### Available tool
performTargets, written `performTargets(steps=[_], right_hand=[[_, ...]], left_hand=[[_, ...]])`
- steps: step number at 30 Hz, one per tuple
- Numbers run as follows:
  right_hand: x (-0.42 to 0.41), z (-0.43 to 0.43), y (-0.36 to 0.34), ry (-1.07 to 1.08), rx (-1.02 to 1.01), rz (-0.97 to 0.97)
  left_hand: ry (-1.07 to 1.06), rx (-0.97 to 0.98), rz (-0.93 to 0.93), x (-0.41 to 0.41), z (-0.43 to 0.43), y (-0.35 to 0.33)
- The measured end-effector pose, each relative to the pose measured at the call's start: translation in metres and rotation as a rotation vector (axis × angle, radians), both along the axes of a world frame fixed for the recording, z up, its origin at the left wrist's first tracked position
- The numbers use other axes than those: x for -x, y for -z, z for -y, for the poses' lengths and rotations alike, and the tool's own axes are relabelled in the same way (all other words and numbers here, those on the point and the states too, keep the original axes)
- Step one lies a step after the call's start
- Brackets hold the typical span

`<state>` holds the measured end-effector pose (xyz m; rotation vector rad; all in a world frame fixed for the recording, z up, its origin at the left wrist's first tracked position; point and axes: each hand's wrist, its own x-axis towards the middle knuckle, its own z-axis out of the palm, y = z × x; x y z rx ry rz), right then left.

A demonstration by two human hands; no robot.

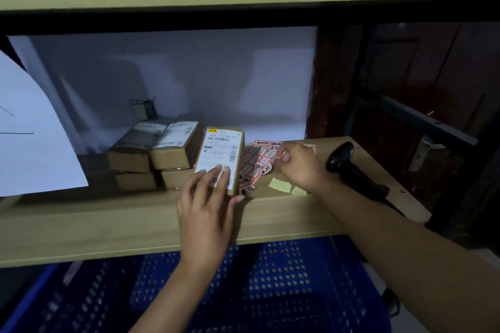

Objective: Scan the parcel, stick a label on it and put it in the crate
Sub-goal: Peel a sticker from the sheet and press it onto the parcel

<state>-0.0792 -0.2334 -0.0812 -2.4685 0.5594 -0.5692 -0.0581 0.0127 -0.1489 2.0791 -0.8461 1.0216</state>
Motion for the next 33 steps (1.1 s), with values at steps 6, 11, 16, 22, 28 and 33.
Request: performTargets(steps=[6, 11, 16, 22, 28, 33], right_hand=[[-0.043, -0.004, 0.028, 0.039, -0.120, -0.093], [-0.043, 0.003, 0.035, 0.005, -0.222, -0.047], [-0.030, 0.003, 0.038, -0.083, -0.111, -0.018], [-0.016, 0.001, 0.040, -0.179, 0.115, -0.031], [-0.010, -0.006, 0.031, -0.184, 0.217, -0.171], [-0.004, -0.009, 0.016, -0.275, 0.263, -0.343]], left_hand=[[-0.025, -0.016, -0.008, 0.000, -0.008, 0.012], [-0.028, -0.005, 0.005, -0.003, -0.010, 0.017], [-0.030, 0.010, -0.015, -0.005, -0.007, 0.021], [-0.024, -0.012, 0.002, -0.005, -0.007, 0.022], [-0.027, -0.017, 0.004, -0.007, -0.007, 0.024], [-0.009, 0.005, 0.002, -0.006, -0.006, 0.024]])
